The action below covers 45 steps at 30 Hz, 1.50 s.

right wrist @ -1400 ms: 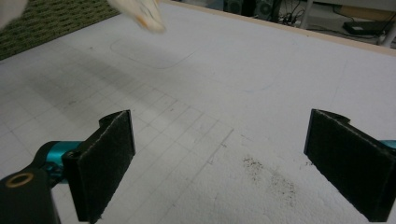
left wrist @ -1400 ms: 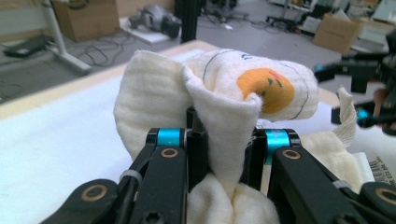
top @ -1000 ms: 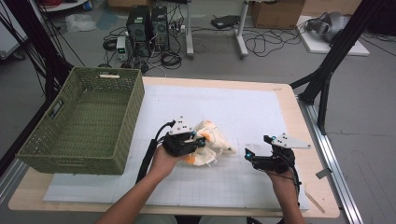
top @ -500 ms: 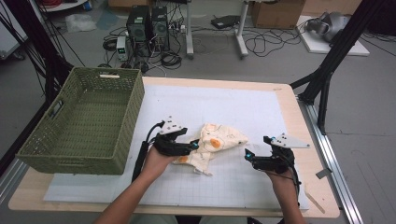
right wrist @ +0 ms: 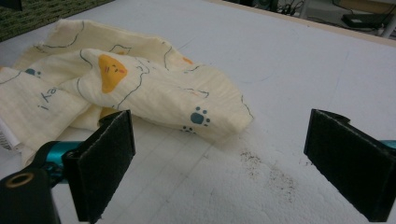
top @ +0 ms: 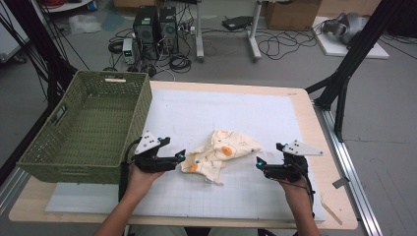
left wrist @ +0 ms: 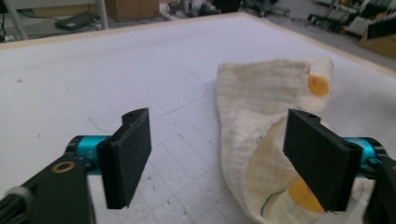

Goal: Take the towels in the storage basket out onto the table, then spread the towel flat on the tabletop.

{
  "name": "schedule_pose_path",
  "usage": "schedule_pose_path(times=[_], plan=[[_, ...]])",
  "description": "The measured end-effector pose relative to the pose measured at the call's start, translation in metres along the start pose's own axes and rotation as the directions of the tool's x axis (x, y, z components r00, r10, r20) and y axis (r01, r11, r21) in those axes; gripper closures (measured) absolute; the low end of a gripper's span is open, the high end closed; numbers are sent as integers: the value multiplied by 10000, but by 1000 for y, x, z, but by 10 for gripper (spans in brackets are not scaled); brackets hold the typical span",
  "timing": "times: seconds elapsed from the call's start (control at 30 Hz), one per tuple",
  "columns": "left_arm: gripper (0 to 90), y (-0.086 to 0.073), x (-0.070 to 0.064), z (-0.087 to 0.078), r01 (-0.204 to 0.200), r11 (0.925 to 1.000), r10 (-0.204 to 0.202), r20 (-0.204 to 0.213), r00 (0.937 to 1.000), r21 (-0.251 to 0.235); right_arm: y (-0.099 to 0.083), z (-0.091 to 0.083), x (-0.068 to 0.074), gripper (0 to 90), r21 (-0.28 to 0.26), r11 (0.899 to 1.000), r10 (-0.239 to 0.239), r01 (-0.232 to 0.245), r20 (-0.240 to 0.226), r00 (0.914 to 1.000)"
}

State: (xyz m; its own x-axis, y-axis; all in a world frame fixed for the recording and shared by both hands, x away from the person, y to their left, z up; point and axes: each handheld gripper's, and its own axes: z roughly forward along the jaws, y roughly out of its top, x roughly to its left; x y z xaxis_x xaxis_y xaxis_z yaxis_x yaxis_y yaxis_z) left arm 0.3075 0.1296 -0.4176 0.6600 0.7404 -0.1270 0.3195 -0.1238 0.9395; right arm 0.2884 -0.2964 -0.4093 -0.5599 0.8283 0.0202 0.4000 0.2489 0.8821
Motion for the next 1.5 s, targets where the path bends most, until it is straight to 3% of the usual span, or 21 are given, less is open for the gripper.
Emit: schedule_pose_path(times=[0.37, 1.0, 1.17, 1.37, 1.5], plan=[[196, -8, 0, 0, -286, 9992, 276, 350, 9990, 276, -2, 2, -1, 80, 183, 9998, -33, 34, -41, 10000], [216, -10, -2, 6, -284, 9990, 262, 654, 9975, 332, -4, 3, 0, 80, 332, 9992, -203, 207, -113, 9997], [262, -9, -3, 6, -211, 9993, 185, 785, 9967, 322, -4, 3, -2, 80, 304, 9995, -3, 7, -150, 9999], [282, 2, -8, 12, -136, 9991, 83, 1321, 9912, 390, -4, 1, -2, 80, 199, 9997, 173, -169, -223, 9996], [283, 15, -19, 25, -416, 9972, 301, 1744, 9842, 629, -4, 1, -1, 80, 177, 9997, 157, -153, -237, 9996]])
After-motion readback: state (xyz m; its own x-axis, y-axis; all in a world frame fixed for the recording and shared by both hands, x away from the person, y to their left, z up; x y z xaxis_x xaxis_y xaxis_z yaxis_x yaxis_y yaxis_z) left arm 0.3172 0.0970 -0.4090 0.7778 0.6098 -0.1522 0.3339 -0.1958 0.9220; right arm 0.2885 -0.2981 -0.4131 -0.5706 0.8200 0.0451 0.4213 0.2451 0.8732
